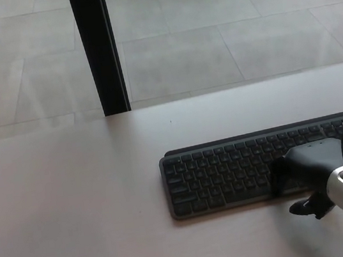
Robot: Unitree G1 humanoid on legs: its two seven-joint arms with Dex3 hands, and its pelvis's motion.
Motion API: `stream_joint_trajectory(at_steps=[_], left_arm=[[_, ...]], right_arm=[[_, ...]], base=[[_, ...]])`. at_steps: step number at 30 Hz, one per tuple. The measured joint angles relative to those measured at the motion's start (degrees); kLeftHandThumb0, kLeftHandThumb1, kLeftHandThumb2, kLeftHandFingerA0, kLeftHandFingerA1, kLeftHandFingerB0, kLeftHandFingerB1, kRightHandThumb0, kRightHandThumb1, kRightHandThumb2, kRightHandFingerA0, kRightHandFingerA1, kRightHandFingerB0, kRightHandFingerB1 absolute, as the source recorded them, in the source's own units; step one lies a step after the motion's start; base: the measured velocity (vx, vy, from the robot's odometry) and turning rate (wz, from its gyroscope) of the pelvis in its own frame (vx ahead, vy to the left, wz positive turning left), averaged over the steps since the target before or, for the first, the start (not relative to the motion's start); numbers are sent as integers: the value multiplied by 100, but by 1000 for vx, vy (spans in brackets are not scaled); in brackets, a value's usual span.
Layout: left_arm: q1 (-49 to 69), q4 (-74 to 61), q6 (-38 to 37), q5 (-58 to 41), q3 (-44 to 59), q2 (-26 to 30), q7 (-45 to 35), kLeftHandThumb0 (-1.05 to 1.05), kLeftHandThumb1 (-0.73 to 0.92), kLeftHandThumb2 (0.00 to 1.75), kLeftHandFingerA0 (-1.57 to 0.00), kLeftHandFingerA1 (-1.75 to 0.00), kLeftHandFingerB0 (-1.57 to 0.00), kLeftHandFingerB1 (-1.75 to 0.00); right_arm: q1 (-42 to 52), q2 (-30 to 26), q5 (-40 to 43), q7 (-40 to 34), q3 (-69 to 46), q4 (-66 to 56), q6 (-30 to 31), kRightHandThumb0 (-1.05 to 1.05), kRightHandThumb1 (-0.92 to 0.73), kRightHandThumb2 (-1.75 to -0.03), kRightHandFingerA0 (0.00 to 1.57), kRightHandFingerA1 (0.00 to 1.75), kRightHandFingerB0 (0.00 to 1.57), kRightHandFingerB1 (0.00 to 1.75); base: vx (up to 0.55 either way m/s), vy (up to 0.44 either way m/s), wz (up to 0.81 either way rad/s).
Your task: The robot uses its right fingers to click on the space key of the black keyboard placed on the center of the white desk.
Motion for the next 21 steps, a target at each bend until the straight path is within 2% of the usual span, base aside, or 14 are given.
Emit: stream_joint_trajectory(at_steps=[1,3,6,7,9,10,11,12,13,14,15,17,19,21], left_arm=[[-1,2,0,0,-6,9,0,-56,72,61,-69,-73,-56,-55],[-2,4,0,0,-22,33,1,-57,71,61,-68,-69,-51,-52],[-2,6,0,2,-60,63,0,-56,72,62,-66,-69,-50,-52],[-2,6,0,1,-64,64,0,-56,70,61,-69,-70,-54,-55],[-1,6,0,-2,-66,65,-1,-56,70,61,-66,-76,-56,-59],[0,6,0,-5,-63,64,-1,-55,70,60,-66,-75,-50,-57],[-1,6,0,-13,-52,64,-1,-55,71,61,-64,-74,-52,-57],[-4,7,0,-26,-30,65,-1,-55,71,61,-68,-73,-54,-56],[-4,6,0,-30,-24,65,-1,-55,71,61,-68,-73,-54,-56],[-6,7,0,-33,-19,65,-1,-55,72,62,-64,-71,-52,-56],[-7,7,0,-32,-19,65,-1,-55,72,61,-66,-76,-56,-59],[-6,8,0,-32,-19,65,-1,-55,72,61,-67,-75,-56,-59],[-6,7,-1,-28,-25,65,-1,-56,70,61,-68,-71,-52,-54],[-8,7,-1,-24,-37,61,-1,-56,70,61,-67,-73,-54,-56]], right_arm=[[11,0,-26,0,9,0,-9,-55,-65,-60,73,89,61,45],[47,-1,-80,-1,15,2,-32,-54,-66,-59,74,98,60,46],[100,-2,-143,-8,7,-2,-70,-55,-66,-60,70,91,60,46],[106,-3,-154,-8,6,-5,-76,-55,-66,-60,69,87,60,46],[136,-10,-199,-8,-7,-27,-102,-54,-65,-59,68,84,60,45],[153,-15,-212,-8,-30,-45,-119,-54,-65,-59,68,82,60,45],[162,-17,-218,-8,-54,-59,-129,-54,-65,-60,69,86,60,45],[178,-19,-219,-5,-90,-83,-136,-54,-66,-60,77,84,60,44],[196,-21,-217,7,-123,-105,-140,-54,-66,-60,77,84,60,44],[216,-30,-199,50,-216,-186,-139,-54,-65,-60,87,84,60,44],[245,-33,-170,112,-309,-252,-133,-54,-65,-60,92,87,58,44],[278,-33,-63,261,-514,-343,-128,-54,-66,-59,98,87,58,43],[299,-33,72,413,-744,-454,-109,-48,-65,-59,93,94,54,48],[299,-32,254,557,-1066,-599,-83,-48,-64,-59,94,91,55,48]], base=[[0,0,0],[0,0,0],[0,0,0],[0,0,0],[0,0,0],[0,0,0],[0,0,0],[0,0,0],[0,0,0],[0,0,0],[0,0,0],[0,0,0],[0,0,0],[0,0,0]])
